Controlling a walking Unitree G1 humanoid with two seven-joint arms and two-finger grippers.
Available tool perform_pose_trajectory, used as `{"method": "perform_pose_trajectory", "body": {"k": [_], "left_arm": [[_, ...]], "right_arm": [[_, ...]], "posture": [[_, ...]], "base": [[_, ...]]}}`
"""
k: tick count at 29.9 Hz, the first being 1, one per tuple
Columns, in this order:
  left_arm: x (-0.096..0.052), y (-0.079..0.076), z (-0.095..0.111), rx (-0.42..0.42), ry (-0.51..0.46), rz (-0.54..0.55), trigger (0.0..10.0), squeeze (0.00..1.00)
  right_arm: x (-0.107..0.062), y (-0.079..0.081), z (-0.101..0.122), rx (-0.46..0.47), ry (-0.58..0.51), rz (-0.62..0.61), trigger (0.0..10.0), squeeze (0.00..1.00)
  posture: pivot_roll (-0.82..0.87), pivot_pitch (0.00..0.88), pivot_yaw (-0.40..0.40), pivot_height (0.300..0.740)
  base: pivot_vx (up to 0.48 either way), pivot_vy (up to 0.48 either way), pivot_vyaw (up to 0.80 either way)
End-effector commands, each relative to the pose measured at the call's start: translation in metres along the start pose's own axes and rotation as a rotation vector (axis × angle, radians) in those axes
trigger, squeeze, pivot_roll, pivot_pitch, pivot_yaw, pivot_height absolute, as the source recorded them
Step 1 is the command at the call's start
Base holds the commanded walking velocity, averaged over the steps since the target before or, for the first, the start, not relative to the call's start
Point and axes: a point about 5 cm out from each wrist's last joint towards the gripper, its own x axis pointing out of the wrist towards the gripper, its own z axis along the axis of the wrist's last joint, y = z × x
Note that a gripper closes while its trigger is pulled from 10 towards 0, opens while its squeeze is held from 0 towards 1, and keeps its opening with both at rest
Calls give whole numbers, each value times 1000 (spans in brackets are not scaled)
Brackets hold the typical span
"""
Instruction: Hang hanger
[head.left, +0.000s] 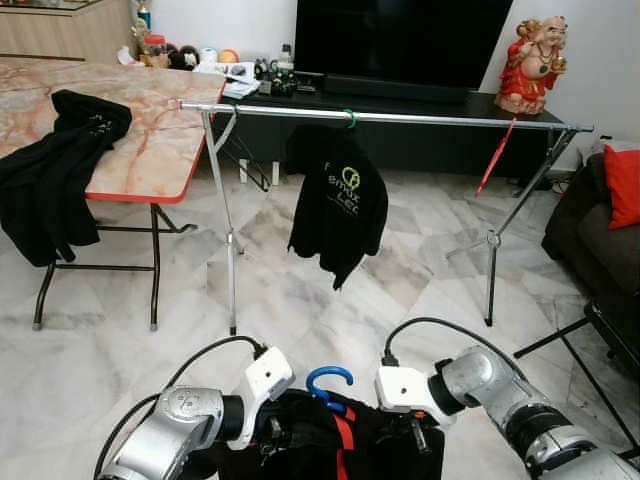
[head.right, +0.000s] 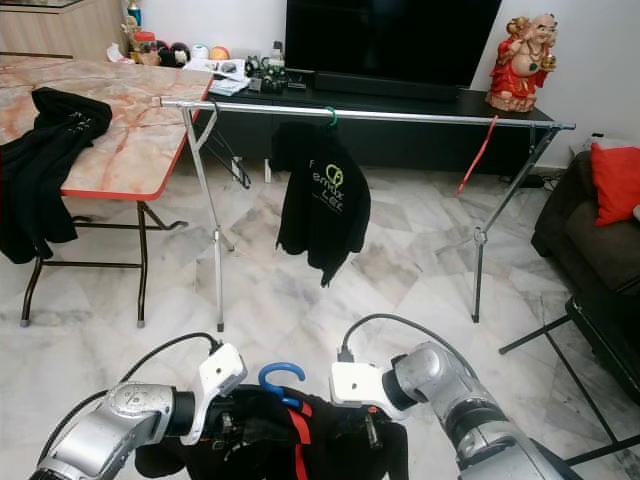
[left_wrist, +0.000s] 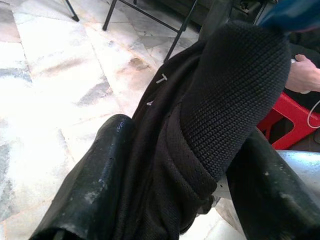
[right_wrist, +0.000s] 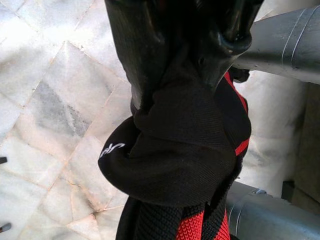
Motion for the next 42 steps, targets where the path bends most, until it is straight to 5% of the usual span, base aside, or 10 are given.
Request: {"method": "perform_pose_trajectory", "body": {"k": [1,35,37,42], "left_arm": [[4,0,4,16,-2,-12,0,0],[7,-2,6,17,-27,-20,0,0],[6,-3,5,7,-32,-19,0,0],[1,-3,2,5,-20,-24,0,0]], "right_arm": [[-6,-8,10,-18,-44,-29,0,0],[-5,-8,5,19,-47,-69,0,0],[-3,-7,4,19,-39,-87,10000,0],[5,-2,2,45,-68,-84,10000,0]], "posture": [[155,0,-123,740],[151,23,-125,740],[138,16,-98,740],[140,5,-77,740]], "base": [[0,0,0],[0,0,0],[0,0,0],[0,0,0]]}}
